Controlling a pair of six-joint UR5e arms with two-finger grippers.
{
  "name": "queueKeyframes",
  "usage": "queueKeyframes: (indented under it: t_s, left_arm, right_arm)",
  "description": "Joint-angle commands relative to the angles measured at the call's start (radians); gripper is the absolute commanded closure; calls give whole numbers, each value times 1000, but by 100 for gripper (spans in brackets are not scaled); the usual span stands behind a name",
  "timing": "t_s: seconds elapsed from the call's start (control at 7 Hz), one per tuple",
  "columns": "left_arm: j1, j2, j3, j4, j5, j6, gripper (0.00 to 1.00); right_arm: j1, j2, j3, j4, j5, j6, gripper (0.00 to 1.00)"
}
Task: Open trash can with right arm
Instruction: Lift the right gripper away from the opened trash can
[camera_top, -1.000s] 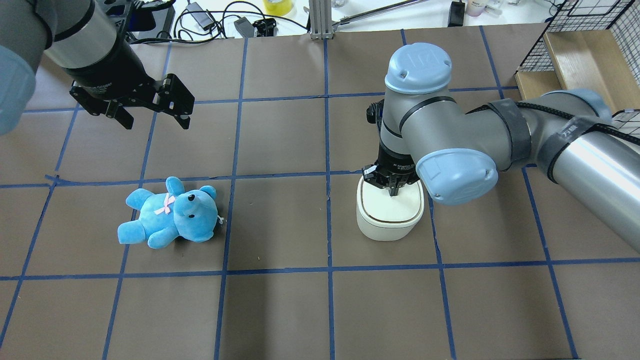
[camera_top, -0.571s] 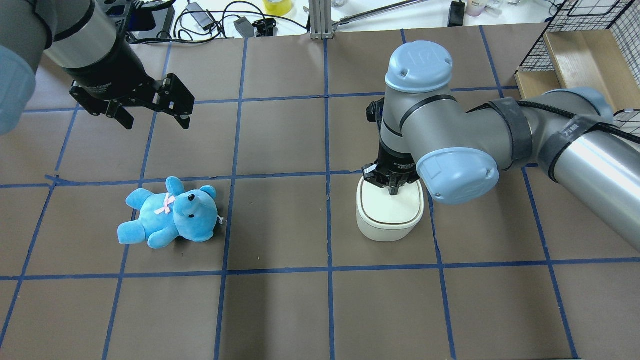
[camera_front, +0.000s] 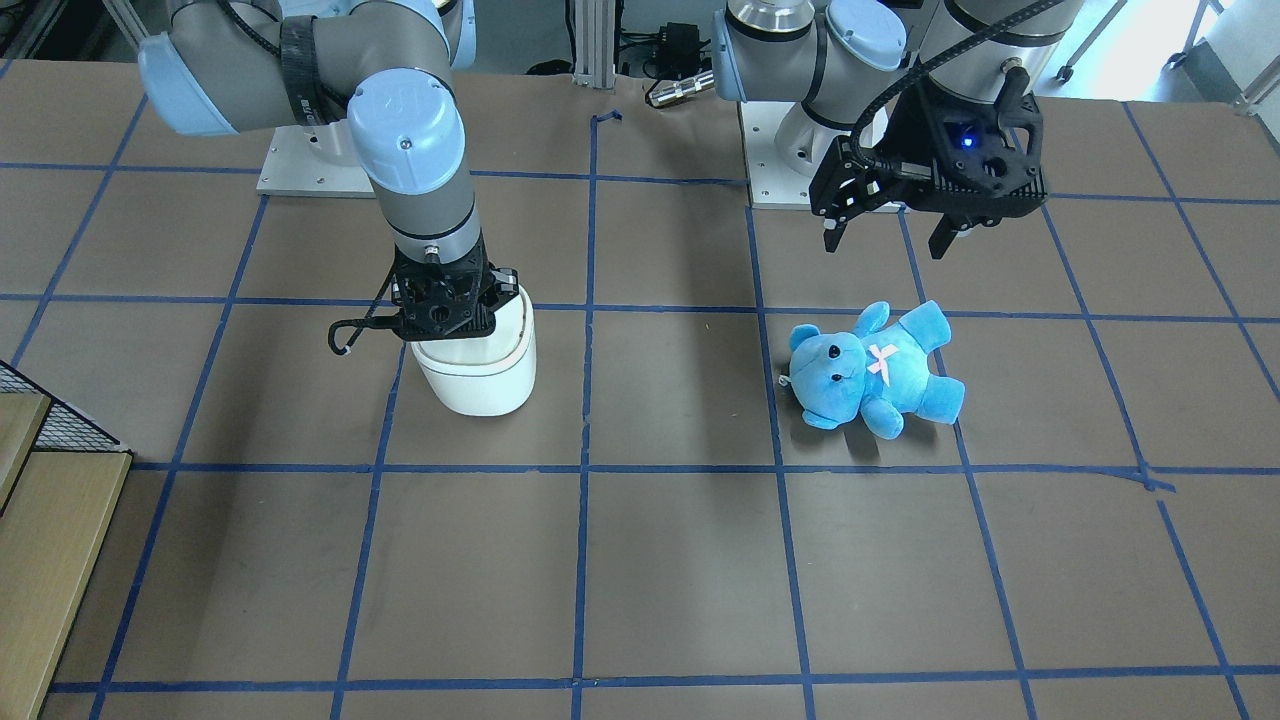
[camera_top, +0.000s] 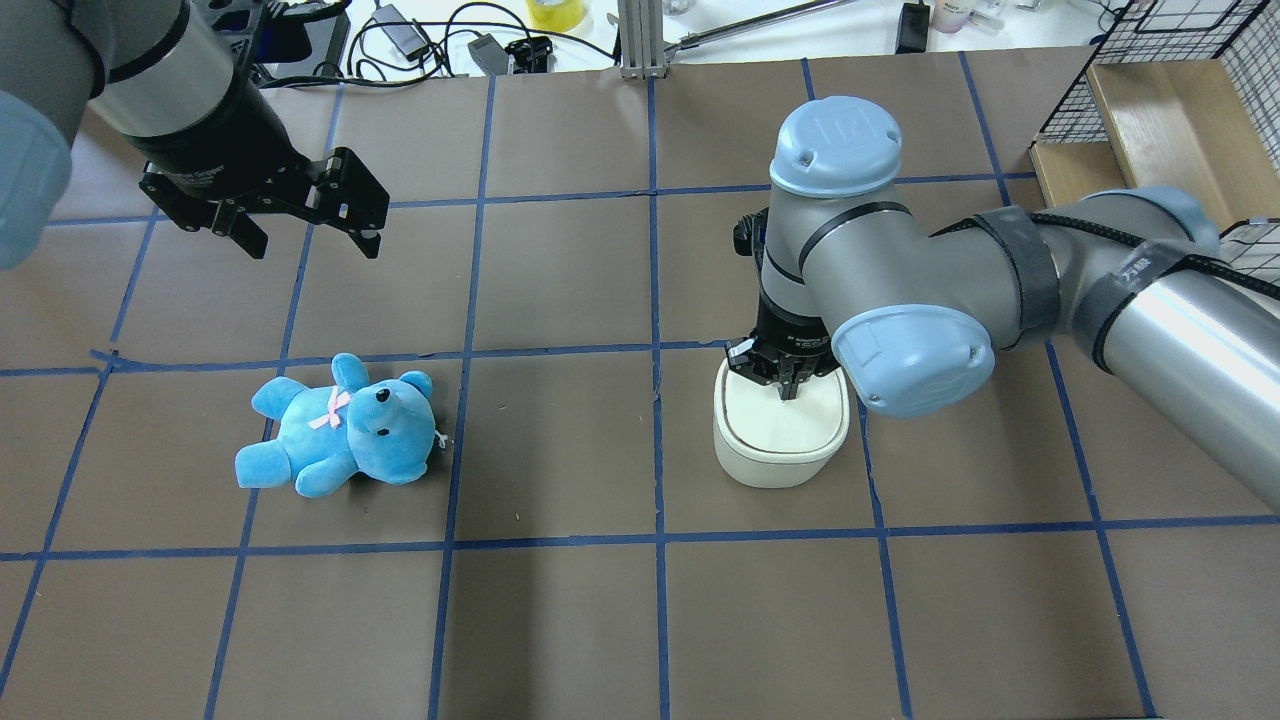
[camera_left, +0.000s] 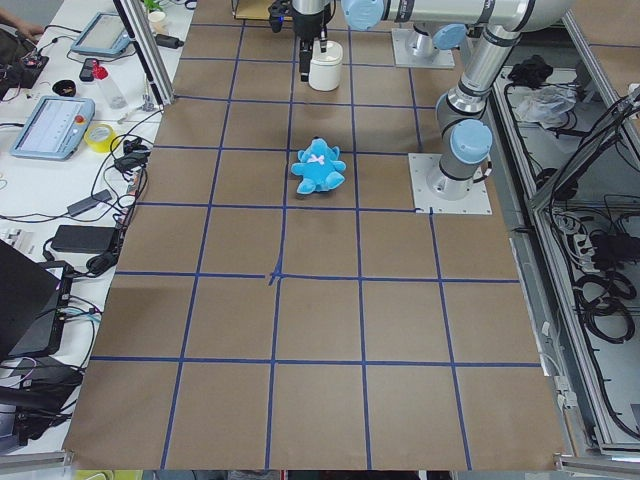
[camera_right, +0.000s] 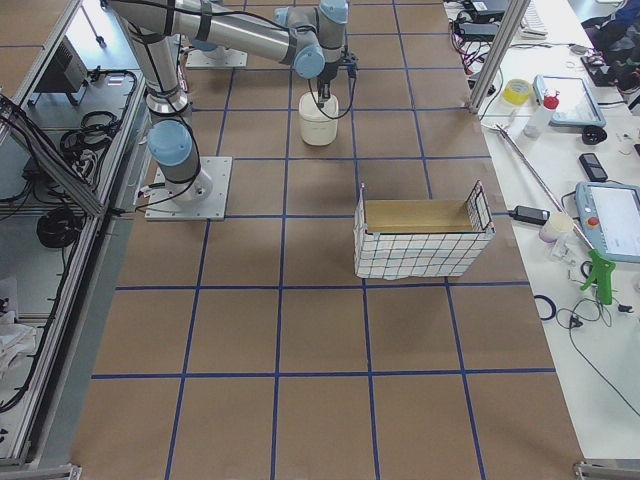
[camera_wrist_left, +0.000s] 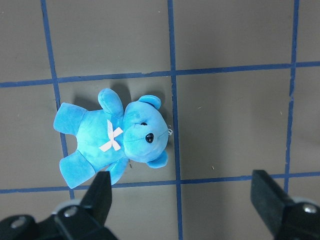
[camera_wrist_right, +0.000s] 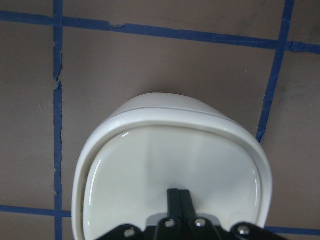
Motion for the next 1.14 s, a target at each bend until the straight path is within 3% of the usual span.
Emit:
queueKeyframes:
  t_s: [0.0, 0.29, 0.57, 0.71, 1.0]
  left_arm:
    - [0, 0, 0, 0, 0, 0, 0]
    - [0, 0, 0, 0, 0, 0, 0]
    - [0, 0, 0, 0, 0, 0, 0]
    - [0, 0, 0, 0, 2, 0, 0]
    - [0, 0, 0, 0, 2, 0, 0]
  right_arm:
    - [0, -53, -62, 4, 3, -3, 0]
    - [-8, -69, -179, 51, -8, -2, 0]
    - [-77, -64, -341, 197, -15, -6, 0]
    - [-147, -67, -371, 232, -9, -67, 0]
    - [-177, -70, -377, 236, -5, -114, 0]
